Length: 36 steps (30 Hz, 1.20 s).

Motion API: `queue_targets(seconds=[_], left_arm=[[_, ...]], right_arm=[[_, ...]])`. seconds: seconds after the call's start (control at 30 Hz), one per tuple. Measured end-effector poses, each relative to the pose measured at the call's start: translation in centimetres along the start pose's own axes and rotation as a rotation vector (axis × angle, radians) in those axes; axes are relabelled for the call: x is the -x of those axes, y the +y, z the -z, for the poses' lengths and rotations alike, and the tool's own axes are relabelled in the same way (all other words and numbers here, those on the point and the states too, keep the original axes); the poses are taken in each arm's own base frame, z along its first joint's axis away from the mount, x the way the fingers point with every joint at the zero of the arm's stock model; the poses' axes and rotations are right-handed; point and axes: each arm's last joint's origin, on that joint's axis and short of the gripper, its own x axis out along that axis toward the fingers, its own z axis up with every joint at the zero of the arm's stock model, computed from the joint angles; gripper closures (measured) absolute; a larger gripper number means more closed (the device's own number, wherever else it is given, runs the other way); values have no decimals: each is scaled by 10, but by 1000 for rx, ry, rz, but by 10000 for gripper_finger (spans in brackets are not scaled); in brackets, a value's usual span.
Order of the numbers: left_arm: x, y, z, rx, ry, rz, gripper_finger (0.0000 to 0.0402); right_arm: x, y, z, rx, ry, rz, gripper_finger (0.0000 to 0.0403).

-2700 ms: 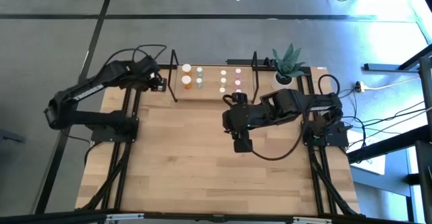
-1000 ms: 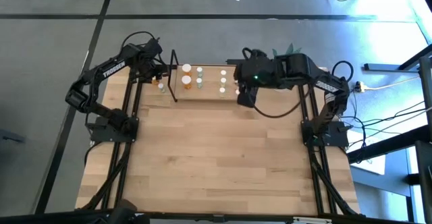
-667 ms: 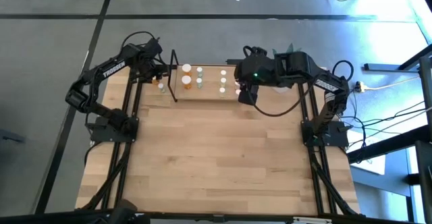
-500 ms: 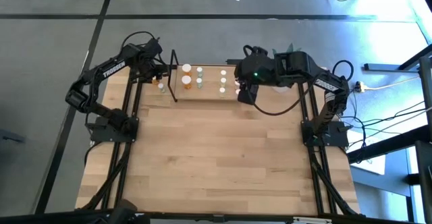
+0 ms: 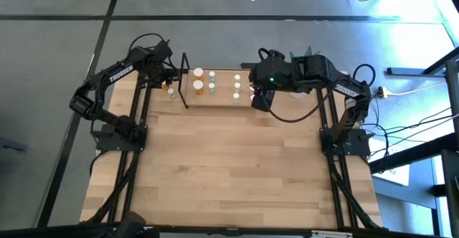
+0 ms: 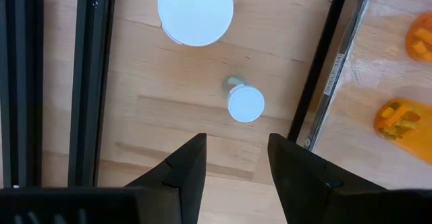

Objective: Pick and place medicine bottles onto shelf by color
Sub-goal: Put the blue pill bottle on the shelf aligned with the other blue pill bottles

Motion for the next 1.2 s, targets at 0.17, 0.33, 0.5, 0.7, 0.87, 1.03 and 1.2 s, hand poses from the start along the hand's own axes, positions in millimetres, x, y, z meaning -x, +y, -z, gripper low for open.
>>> queue_targets(seconds=[0.17, 0.33, 0.5, 0.7, 0.87, 1.03, 1.2], left_arm=[[0, 0, 0, 0, 0, 0, 250], [0, -1, 1, -6, 1, 0, 250], [0, 0, 2, -3, 9, -3, 250], [0, -2, 3, -2, 52, 38, 250], [0, -2, 3, -2, 50, 43, 250], [0, -1, 2, -34, 30, 15, 250], [0, -1, 1, 84, 34, 30, 250]], right_arm=[[0, 0, 0, 0, 0, 0, 205], [0, 0, 0, 0, 0, 0, 205], [0, 0, 0, 0, 0, 0, 205], [0, 0, 0, 1, 0, 0, 205], [0, 0, 0, 1, 0, 0, 205], [0, 0, 0, 1, 0, 0, 205], [0, 0, 0, 0, 0, 0, 205]])
